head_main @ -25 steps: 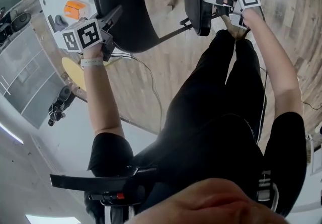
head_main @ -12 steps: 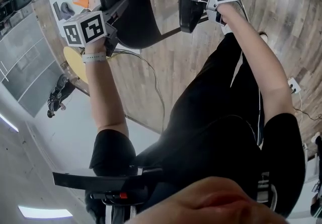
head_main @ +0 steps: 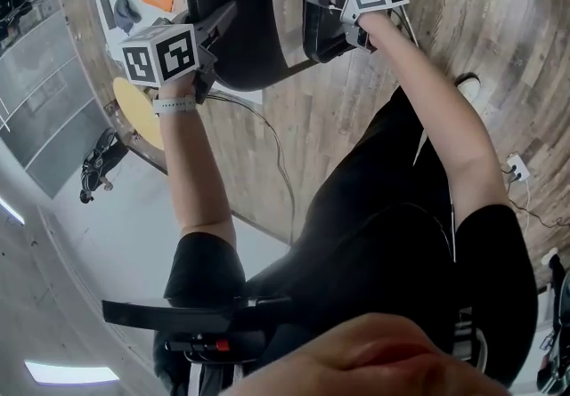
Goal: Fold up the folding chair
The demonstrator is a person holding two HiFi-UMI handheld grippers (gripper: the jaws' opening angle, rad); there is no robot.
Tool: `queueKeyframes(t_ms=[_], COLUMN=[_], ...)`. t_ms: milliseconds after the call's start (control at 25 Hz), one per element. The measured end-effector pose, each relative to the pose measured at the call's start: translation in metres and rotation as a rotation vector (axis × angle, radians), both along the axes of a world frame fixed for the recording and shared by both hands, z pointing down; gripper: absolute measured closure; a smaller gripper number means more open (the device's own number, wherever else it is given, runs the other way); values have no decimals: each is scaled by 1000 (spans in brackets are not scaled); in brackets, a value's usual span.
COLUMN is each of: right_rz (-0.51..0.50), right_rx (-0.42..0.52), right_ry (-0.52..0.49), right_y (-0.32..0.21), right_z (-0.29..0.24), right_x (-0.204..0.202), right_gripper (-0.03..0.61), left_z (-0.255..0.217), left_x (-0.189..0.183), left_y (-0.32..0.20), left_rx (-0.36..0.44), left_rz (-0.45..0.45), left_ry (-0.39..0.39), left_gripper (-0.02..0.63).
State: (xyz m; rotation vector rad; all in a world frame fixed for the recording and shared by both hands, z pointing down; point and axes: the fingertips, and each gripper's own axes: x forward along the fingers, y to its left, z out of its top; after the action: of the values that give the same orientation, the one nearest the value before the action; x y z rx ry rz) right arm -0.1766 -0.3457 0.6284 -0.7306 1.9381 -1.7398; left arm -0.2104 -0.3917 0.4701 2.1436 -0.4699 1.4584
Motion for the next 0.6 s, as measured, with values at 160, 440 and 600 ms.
queueKeyframes(t_ms=[160,440,600], right_rz=[9,-19,-51], right_rx=[-18,5,52], right_ry=[3,10,80], right_y=[-10,-11,-9], right_z=[7,3,1], right_x=[-13,-13,-12], right_gripper=[535,535,534], left_z=[6,5,-5], left_x=[-13,-13,-9], left_y=[-9,-9,-12], left_rx=[3,11,33], left_rz=[-1,12,-23], left_ry=[-3,-5,52], left_gripper=[552,535,428])
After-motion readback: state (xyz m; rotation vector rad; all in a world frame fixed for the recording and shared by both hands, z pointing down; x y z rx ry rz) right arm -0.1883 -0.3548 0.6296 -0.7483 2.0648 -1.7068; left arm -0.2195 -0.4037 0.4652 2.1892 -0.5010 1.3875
